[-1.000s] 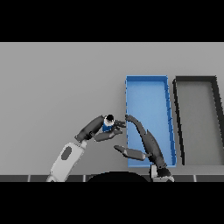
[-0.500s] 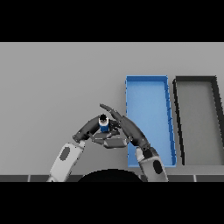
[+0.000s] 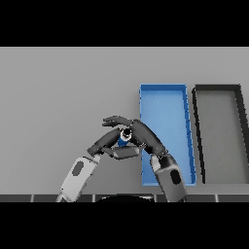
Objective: Pick up the blue pipe and place it into the blue bin.
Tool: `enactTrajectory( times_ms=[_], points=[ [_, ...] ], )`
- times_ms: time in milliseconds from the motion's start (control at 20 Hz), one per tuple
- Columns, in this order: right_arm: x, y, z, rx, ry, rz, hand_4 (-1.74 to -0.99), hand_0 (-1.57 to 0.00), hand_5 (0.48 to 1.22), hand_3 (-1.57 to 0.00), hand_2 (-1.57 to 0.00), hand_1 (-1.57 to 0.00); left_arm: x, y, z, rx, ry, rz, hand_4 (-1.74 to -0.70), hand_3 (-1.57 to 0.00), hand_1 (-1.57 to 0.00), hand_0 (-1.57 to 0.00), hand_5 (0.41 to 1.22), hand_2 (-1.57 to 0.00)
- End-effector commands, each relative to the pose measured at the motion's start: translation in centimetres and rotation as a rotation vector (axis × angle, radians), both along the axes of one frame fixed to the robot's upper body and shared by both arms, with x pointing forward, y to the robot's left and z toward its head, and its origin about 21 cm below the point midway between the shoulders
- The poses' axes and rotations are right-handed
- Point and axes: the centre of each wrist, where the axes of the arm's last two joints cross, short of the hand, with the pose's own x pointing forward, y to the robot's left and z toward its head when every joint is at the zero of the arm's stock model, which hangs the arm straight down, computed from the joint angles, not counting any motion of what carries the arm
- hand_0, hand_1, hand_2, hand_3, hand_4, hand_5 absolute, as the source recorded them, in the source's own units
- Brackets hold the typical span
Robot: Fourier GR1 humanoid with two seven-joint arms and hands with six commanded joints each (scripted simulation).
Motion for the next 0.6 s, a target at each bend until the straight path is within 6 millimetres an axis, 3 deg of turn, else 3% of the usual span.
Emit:
enactTrajectory(
  times_ms=[0, 100, 200, 350, 550],
  points=[
    [0.2, 0.3, 0.0, 0.006, 0.001, 0.014, -1.406, -0.70, 0.500, -0.60, -0.74, -0.70, 0.1, 0.5, 0.4, 0.014, -0.008, 0.014, -1.59, -1.57, -1.57, -1.57, 1.221, -1.57],
    [0.1, 1.0, -0.1, 0.012, 0.009, 0.022, -1.514, -1.01, 0.550, -0.87, -1.04, -1.02, 0.1, 0.5, 0.2, 0.014, -0.014, 0.026, -1.64, -1.57, -1.57, -1.57, 1.221, -1.57],
    [0.3, 1.4, 0.0, 0.038, 0.025, 0.028, -1.581, -1.22, 0.650, -1.02, -1.23, -1.22, 0.0, 0.4, -0.3, -0.026, 0.003, 0.007, -1.68, -1.52, -1.57, -1.57, 1.221, -1.57],
    [0.3, 1.4, 0.1, 0.079, 0.041, 0.045, -1.648, -1.39, 0.929, -1.25, -1.40, -1.39, 0.0, 0.3, -0.3, -0.040, -0.009, -0.020, -1.71, -1.49, -1.57, -1.57, 1.221, -1.57],
    [0.1, 1.8, -0.3, 0.086, -0.036, 0.060, -1.702, -1.50, 1.101, -1.43, -1.50, -1.50, 0.2, 0.1, 0.1, -0.043, 0.015, -0.011, -1.73, -1.44, -1.57, -1.57, 1.221, -1.57]
  ],
)
